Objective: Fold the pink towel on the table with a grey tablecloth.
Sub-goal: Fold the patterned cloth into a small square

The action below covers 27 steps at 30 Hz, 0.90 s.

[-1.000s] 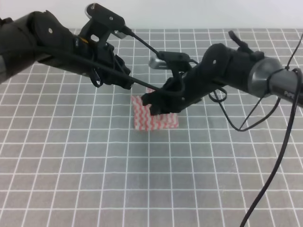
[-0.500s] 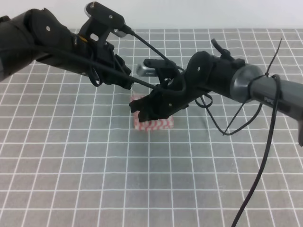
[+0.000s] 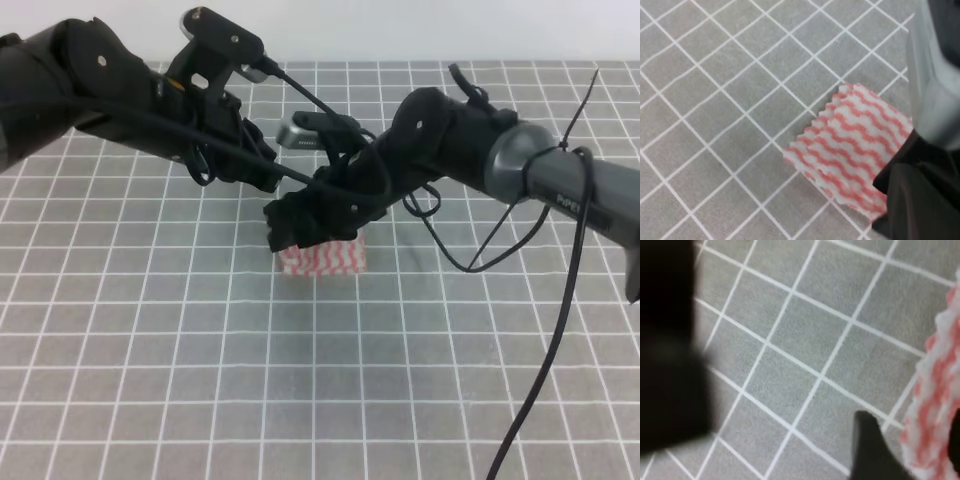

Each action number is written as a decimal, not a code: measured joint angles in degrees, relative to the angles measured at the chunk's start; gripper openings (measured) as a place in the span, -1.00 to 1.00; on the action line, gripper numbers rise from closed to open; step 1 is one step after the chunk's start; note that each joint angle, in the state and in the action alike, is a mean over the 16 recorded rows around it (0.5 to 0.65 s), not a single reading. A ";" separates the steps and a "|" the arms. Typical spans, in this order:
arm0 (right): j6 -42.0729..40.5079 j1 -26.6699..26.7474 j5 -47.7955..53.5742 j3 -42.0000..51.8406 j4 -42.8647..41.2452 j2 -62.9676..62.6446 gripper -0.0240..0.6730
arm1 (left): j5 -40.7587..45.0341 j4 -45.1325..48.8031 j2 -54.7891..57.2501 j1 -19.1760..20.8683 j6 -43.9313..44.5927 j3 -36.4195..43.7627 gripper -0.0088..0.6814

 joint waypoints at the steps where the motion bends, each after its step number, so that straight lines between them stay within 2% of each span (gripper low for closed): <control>1: -0.19 -0.01 0.16 -0.15 0.08 0.18 -0.35 | 0.06 0.03 0.00 0.00 0.03 0.00 -0.97; 10: -1.69 -0.09 -0.59 -0.51 1.04 0.82 -0.84 | 0.52 0.22 0.00 0.00 0.28 0.00 -0.97; 13: -2.11 -0.19 -1.07 -0.56 0.34 0.34 -0.95 | 0.52 0.25 0.05 0.00 0.38 -0.01 -0.97; 27: 3.55 -1.63 -2.20 -0.95 -15.55 0.25 -0.98 | 1.47 0.37 0.08 0.00 0.48 -0.02 -0.97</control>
